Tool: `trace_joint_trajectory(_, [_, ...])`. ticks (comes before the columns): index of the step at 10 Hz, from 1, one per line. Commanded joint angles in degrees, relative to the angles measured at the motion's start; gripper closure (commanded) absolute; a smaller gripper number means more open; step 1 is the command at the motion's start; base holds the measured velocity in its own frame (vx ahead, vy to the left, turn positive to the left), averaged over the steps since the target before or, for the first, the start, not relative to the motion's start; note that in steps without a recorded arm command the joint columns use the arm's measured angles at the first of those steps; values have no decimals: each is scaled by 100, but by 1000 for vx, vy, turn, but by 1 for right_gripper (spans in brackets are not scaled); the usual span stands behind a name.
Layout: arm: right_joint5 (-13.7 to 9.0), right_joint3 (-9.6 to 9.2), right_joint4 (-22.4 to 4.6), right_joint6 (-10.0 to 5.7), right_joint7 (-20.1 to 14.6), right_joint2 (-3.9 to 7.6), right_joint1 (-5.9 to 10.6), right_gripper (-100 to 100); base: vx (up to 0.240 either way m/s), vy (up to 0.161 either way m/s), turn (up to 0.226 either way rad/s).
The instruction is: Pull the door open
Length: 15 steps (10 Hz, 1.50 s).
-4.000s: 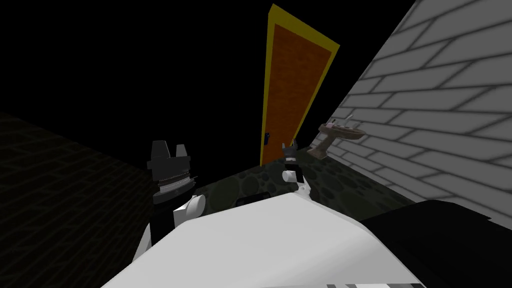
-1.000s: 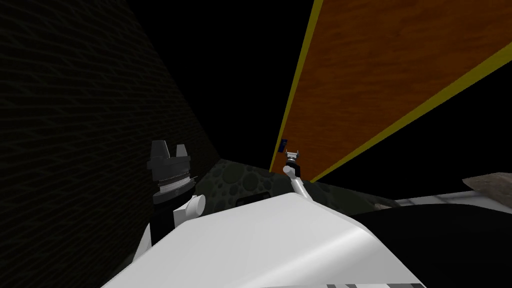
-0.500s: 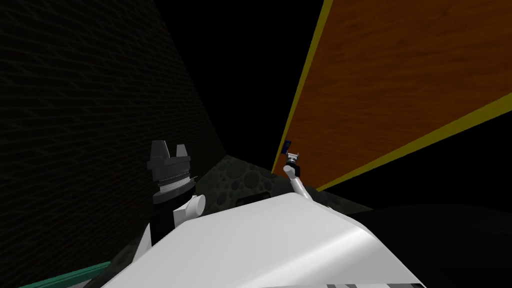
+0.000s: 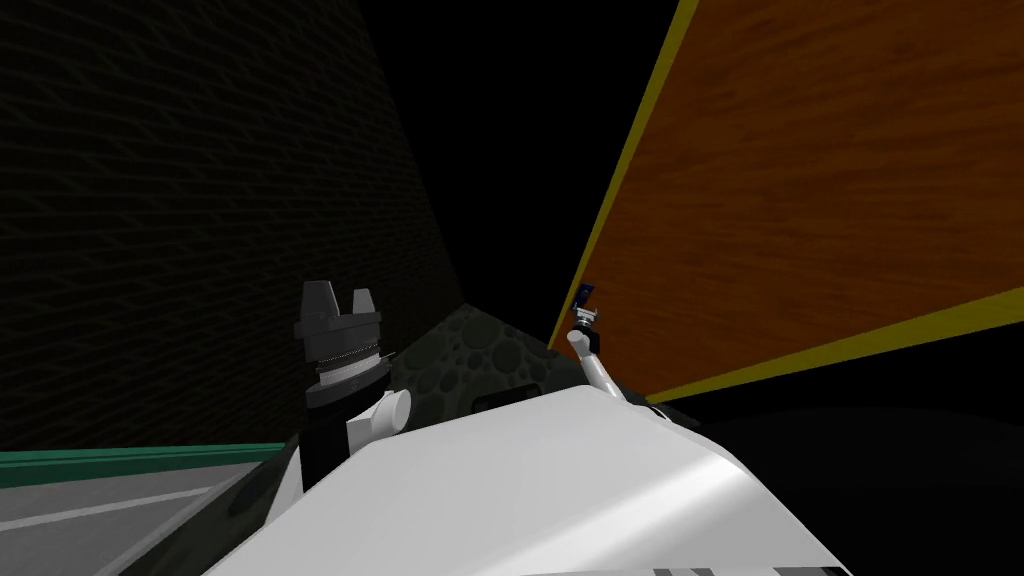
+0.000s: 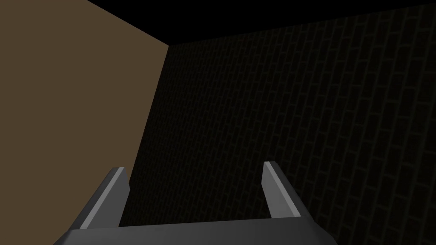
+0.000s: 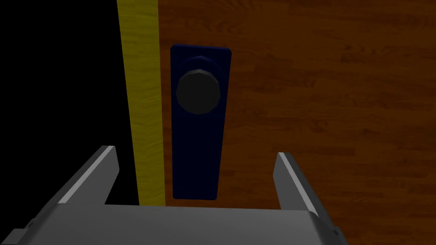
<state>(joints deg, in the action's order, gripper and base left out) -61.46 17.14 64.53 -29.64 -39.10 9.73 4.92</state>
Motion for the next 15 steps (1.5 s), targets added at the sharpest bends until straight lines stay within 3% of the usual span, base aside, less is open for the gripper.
trace_joint_trajectory(1, [0, 0, 0, 0, 0, 0, 0, -100, -28, -43, 52])
trace_joint_trajectory(9, [18, -170, -153, 55, -905, 685, -397, -100, 179, -67, -5])
trace_joint_trajectory(10, [20, -186, -167, 59, -988, 749, -434, -100, 186, -73, 0])
trace_joint_trajectory(11, [12, -166, -144, 69, -918, 712, -415, -100, 81, -30, 4])
trace_joint_trajectory(12, [12, -166, -144, 69, -918, 712, -415, 100, -13, 2, -5])
trace_joint_trajectory(15, [12, -166, -144, 69, -918, 712, -415, 100, -24, 9, 5])
